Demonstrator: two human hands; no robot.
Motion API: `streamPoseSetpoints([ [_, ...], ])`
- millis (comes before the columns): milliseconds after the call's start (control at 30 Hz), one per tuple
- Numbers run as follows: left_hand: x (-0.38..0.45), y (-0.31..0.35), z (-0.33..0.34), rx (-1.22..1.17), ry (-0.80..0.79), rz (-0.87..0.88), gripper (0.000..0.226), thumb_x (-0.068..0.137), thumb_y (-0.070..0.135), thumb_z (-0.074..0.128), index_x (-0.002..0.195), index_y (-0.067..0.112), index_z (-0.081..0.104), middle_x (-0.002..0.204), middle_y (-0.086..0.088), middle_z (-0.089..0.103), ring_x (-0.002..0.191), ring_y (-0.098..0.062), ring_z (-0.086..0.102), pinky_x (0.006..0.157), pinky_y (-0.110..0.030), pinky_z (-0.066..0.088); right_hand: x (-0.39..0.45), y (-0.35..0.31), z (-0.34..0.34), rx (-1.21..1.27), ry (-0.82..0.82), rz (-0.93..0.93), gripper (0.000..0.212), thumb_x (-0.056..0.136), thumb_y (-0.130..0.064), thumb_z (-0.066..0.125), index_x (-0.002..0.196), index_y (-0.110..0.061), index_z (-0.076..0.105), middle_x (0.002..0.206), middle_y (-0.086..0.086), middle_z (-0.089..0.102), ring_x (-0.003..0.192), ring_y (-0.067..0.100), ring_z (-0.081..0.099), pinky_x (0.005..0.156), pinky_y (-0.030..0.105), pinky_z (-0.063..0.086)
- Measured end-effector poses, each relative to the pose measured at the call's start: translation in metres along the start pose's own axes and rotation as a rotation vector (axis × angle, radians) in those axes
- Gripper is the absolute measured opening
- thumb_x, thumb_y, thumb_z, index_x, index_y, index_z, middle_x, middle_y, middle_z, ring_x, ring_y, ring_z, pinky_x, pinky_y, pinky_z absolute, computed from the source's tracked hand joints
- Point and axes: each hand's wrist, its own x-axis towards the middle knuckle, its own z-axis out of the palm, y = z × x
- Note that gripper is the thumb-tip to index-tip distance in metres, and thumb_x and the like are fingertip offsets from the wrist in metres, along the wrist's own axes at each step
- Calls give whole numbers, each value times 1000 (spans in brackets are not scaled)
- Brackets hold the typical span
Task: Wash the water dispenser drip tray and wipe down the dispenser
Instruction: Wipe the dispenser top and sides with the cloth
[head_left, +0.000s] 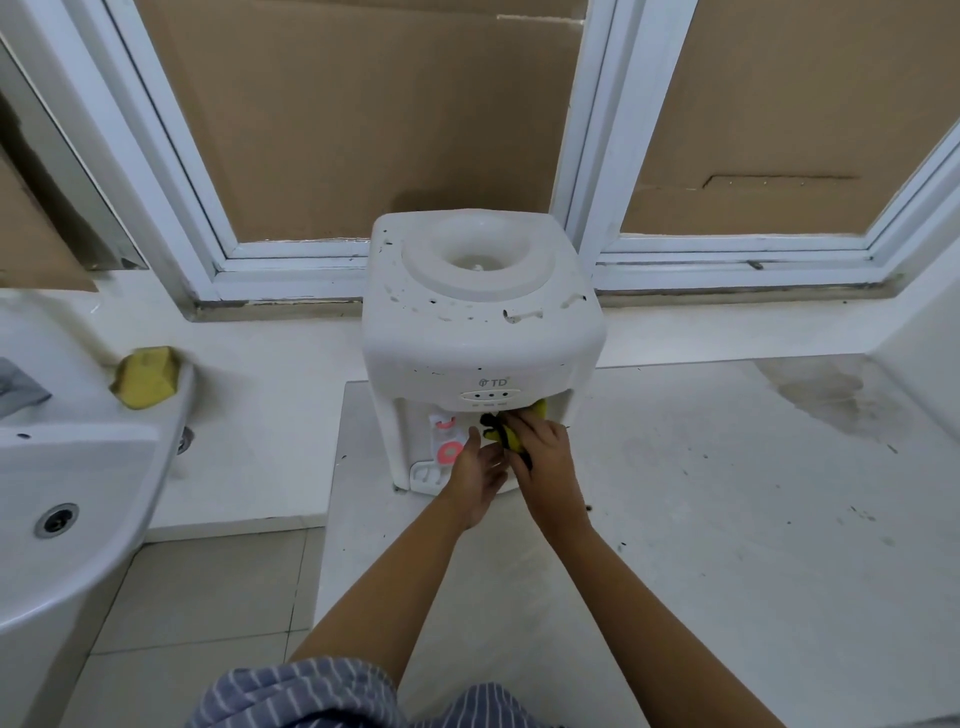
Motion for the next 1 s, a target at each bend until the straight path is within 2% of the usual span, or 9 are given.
streamPoseSetpoints([
  [167,-3,4,0,22,26,-39,76,98,60,18,146,4,36,150,-11,40,142,-27,33,120,-39,22,6,1,4,48,118,4,34,94,-10,50,122,-24,63,127,-8,60,108,13,53,91,24,42],
  [300,-3,4,-3,-1,5,-51,78,97,62,18,146,5,37,150,-11,40,140,-28,35,119,-44,24,13,-8,6,208,254,136,30,93,-3,54,117,-14,66,116,1,64,102,2,54,89,7,37],
  [433,-7,7,0,19,35,-44,76,98,59,17,147,3,33,153,-12,35,143,-27,31,119,-37,22,1,11,5,68,85,11,47,96,-5,51,140,-23,50,143,-6,51,112,15,54,94,22,41],
  [500,-6,9,1,10,45,-36,75,99,57,18,146,1,32,152,-15,35,142,-27,32,118,-35,23,-9,25,4,-32,-14,-5,59,99,-12,51,151,-29,32,156,-10,34,113,16,48,99,21,36],
  [567,-5,9,1,13,49,-38,75,99,57,18,146,0,32,152,-15,36,142,-27,32,119,-34,23,-12,27,0,-27,-18,-15,59,99,-12,50,152,-24,30,156,-8,34,111,15,46,100,20,35],
  [700,-6,10,2,21,60,-40,77,98,59,17,145,0,35,149,-16,40,140,-28,35,119,-36,23,-8,19,-2,202,225,100,55,93,-2,55,145,-13,43,142,-2,51,122,6,48,106,20,37],
  [800,-7,10,1,27,52,-42,79,98,60,14,144,0,37,148,-16,42,139,-29,36,119,-36,24,-15,16,7,294,296,248,50,94,-5,56,143,-12,48,142,1,52,132,17,48,111,32,38],
  [900,-6,9,-2,28,59,-42,80,98,60,12,141,-2,40,145,-17,46,138,-28,38,119,-36,24,-25,14,17,298,173,244,51,94,-8,55,144,-12,46,145,1,51,132,13,48,112,30,38],
  [1000,-5,9,-6,-2,-2,-47,80,98,59,9,135,1,49,128,-14,60,125,-24,50,108,-33,37,-39,14,27,288,-38,239,58,94,-5,58,148,-18,40,140,-3,55,118,1,54,100,9,39],
])
